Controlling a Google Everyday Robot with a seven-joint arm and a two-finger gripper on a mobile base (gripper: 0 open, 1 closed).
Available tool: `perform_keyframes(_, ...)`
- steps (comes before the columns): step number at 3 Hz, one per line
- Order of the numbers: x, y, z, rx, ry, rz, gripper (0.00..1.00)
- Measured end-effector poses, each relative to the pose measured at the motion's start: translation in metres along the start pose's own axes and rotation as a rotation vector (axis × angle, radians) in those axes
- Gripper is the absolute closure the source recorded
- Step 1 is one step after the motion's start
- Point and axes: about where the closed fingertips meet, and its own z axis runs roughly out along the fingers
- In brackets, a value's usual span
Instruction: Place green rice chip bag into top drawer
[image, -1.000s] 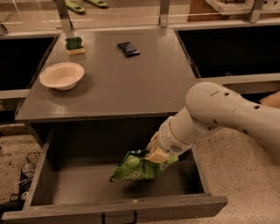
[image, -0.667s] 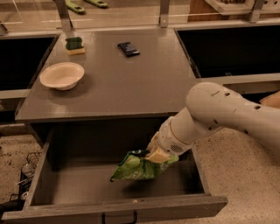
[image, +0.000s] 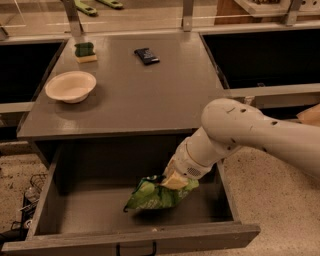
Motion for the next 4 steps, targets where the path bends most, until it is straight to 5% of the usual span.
perform_keyframes(4, 0.012, 0.005, 0.040, -0.051, 0.060, 0.035, 1.00)
